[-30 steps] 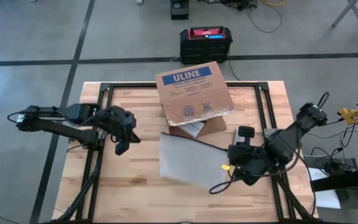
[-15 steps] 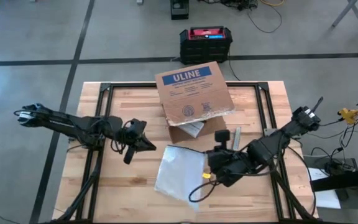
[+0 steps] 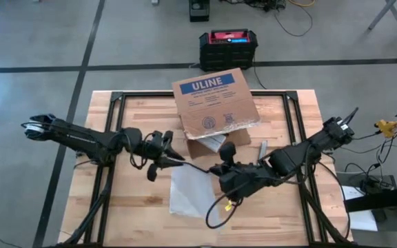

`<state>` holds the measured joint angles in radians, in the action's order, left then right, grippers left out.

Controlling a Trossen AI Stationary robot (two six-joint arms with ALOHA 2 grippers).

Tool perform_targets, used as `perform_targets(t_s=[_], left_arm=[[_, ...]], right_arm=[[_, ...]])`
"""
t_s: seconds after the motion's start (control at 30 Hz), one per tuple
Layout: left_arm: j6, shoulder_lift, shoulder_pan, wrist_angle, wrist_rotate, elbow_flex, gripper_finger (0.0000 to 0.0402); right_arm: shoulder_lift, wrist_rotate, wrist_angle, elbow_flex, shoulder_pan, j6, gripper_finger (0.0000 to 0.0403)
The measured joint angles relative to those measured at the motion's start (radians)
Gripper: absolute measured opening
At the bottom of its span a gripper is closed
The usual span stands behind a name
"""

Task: Unpack boxes
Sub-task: Open the white zip bag

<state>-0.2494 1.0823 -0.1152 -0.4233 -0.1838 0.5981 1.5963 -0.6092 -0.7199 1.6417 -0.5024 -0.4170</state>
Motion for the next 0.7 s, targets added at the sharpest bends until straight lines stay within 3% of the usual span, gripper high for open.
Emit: perform_targets(t_s=[0.3, 0.43, 0.5, 0.7], left_arm=[[0.126, 0.179, 0.084, 0.327, -0.166, 0.320, 0.0189], [0.141, 0.270, 0.120, 0.356, -0.382, 0.414, 0.0229], [0.141, 0.305, 0.125, 0.354, -0.465, 0.445, 0.0242], [0.163, 0.407, 0.126, 0.382, -0.509, 0.483, 0.0247]], right_arm=[[0.000, 0.060, 0.076, 0.000, 0.063, -0.121, 0.0000], [0.000, 0.064, 0.074, 0.000, 0.062, -0.123, 0.0000], [0.000, 0.064, 0.074, 0.000, 0.062, -0.123, 0.0000], [-0.001, 0.036, 0.074, 0.000, 0.062, -0.125, 0.0000]])
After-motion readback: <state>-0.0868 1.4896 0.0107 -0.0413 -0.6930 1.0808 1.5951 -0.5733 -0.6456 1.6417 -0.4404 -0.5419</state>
